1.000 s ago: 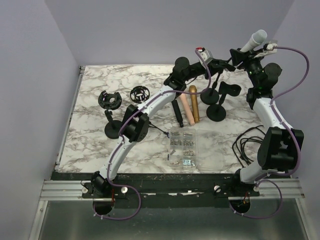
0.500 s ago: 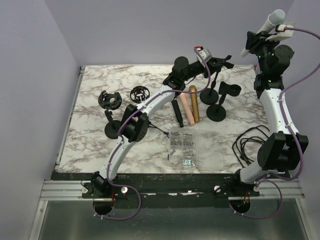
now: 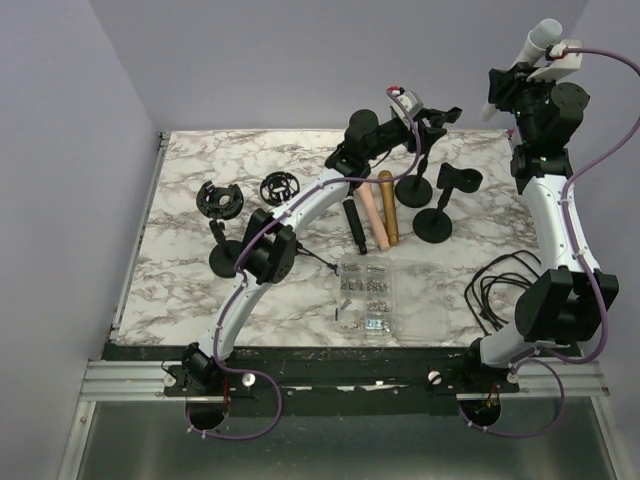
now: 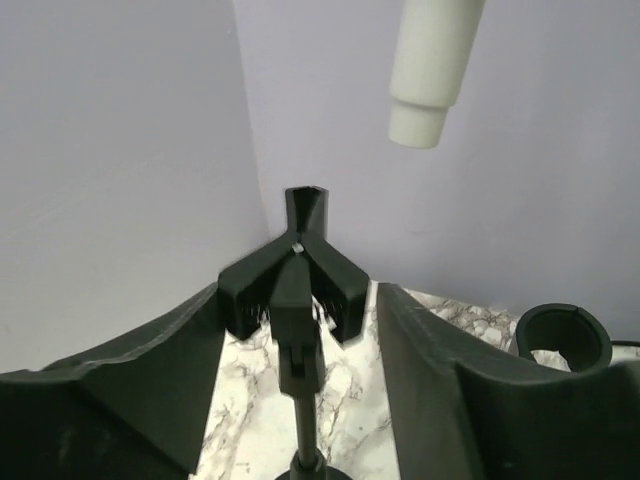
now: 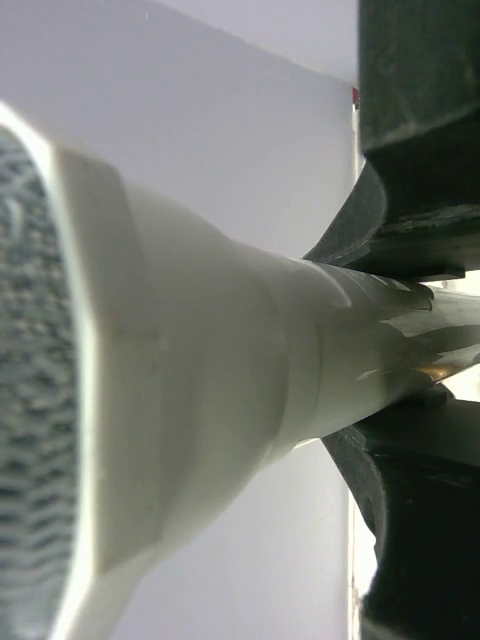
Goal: Remove the microphone from the stand
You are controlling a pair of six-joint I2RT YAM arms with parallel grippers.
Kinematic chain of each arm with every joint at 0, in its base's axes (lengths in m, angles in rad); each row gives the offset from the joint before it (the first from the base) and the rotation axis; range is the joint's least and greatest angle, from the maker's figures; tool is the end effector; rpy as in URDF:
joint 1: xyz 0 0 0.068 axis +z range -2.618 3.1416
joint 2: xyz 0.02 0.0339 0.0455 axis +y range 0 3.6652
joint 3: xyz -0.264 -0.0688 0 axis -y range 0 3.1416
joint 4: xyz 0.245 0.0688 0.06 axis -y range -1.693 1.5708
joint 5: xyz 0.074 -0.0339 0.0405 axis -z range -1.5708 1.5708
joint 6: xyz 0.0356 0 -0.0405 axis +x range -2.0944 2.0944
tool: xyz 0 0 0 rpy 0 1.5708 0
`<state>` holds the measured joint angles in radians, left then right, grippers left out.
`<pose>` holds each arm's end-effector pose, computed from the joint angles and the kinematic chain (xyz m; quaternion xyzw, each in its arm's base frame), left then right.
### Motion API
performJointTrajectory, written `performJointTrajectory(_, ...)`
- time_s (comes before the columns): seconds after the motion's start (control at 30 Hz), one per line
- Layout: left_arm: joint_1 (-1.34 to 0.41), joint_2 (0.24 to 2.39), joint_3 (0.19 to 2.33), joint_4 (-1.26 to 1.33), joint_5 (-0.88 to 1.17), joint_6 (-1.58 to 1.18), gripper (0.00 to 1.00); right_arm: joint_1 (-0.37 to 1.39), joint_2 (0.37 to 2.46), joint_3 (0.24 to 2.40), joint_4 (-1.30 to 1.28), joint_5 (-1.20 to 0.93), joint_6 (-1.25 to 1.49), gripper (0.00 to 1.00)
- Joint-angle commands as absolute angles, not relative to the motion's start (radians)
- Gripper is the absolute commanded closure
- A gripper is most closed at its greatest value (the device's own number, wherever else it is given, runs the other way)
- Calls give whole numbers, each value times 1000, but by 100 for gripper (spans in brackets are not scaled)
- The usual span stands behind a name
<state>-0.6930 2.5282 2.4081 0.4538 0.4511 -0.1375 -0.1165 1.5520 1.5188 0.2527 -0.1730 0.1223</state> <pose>0.4413 -0.3866 0.3304 0.3302 0.4935 -0.4390 0.6743 0.3666 -0.0367 0.4530 0.0073 0.6267 0.0563 0.7772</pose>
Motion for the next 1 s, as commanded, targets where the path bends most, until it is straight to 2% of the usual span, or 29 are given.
performJointTrajectory(0.0,-686,2478,2450,346,434,-168,35,-114,1546,1559,223,-239,136,99)
performJointTrajectory(0.17,-685,2429,2419,316,466,-174,27,-114,1547,1570,200,-255,162,99)
performJointTrajectory(0.37,-675,2309,2298,291,497,-198,2,-109,1546,1604,130,-275,202,99)
performJointTrajectory(0.53,-649,2097,2068,279,472,-242,1,-81,1538,1619,73,-302,275,99)
performJointTrajectory(0.7,-613,1805,1812,132,260,-349,2,-29,1491,1533,125,-392,430,99)
performJointTrajectory(0.97,-559,1409,1496,-50,76,-387,2,205,1497,1456,141,-416,510,99)
